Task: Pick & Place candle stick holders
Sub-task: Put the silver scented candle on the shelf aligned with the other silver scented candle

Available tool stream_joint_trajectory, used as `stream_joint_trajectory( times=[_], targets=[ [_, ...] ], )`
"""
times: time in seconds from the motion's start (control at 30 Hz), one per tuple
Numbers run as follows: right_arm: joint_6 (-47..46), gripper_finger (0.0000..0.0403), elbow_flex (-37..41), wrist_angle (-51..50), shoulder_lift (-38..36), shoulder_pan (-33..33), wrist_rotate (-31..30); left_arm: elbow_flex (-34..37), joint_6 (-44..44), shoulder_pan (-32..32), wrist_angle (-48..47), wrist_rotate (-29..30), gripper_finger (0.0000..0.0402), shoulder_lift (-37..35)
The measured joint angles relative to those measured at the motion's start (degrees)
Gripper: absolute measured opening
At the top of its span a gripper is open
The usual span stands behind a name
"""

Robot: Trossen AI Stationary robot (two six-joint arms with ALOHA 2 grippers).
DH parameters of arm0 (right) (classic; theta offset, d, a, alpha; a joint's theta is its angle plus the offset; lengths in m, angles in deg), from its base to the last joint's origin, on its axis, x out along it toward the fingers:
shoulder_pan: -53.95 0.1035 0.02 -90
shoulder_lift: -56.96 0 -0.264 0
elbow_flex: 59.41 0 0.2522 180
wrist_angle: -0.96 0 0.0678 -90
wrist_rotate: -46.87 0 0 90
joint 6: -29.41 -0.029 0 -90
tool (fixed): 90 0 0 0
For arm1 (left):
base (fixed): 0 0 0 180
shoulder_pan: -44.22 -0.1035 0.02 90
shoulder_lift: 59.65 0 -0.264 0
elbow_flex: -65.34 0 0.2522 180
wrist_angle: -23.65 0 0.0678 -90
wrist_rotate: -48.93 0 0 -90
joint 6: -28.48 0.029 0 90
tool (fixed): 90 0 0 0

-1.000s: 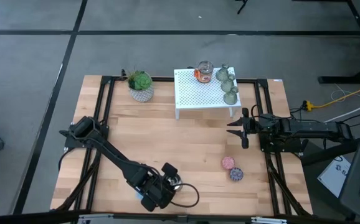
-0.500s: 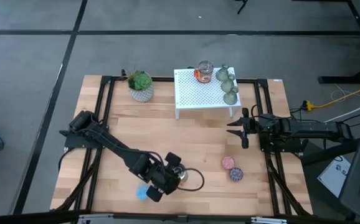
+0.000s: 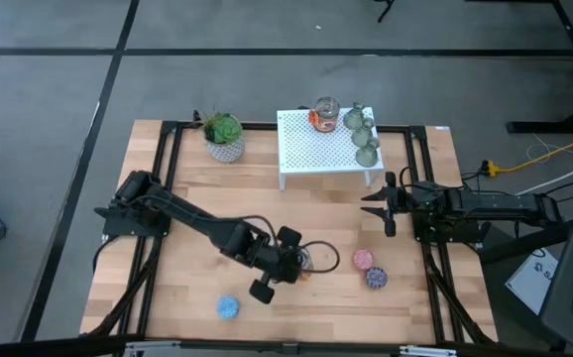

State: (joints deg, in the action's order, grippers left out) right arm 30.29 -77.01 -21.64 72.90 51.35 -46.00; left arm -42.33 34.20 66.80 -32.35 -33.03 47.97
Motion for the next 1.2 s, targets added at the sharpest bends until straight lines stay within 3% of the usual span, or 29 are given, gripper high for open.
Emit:
stream_joint_trajectory(
  times=[0.17, 0.7, 0.83, 1.2],
  targets=[
    [0.0, 0.0135, 0.0, 0.0, 0.0, 0.0, 0.0, -0.8, 2.9, -3.5, 2.8, -3.4, 0.0002, 0.0],
    [0.0, 0.0135, 0.0, 0.0, 0.0, 0.0, 0.0, -3.2, 13.7, -14.4, 8.6, -4.4, 0.0002, 0.0],
    [0.0, 0.0135, 0.0, 0.0, 0.0, 0.0, 0.0, -3.2, 13.6, -17.6, 8.9, -7.9, 0.0002, 0.0],
    [0.0, 0.0135, 0.0, 0.0, 0.0, 0.0, 0.0, -9.5, 17.0, -24.0, 3.8, -8.1, 0.0003, 0.1]
  ],
)
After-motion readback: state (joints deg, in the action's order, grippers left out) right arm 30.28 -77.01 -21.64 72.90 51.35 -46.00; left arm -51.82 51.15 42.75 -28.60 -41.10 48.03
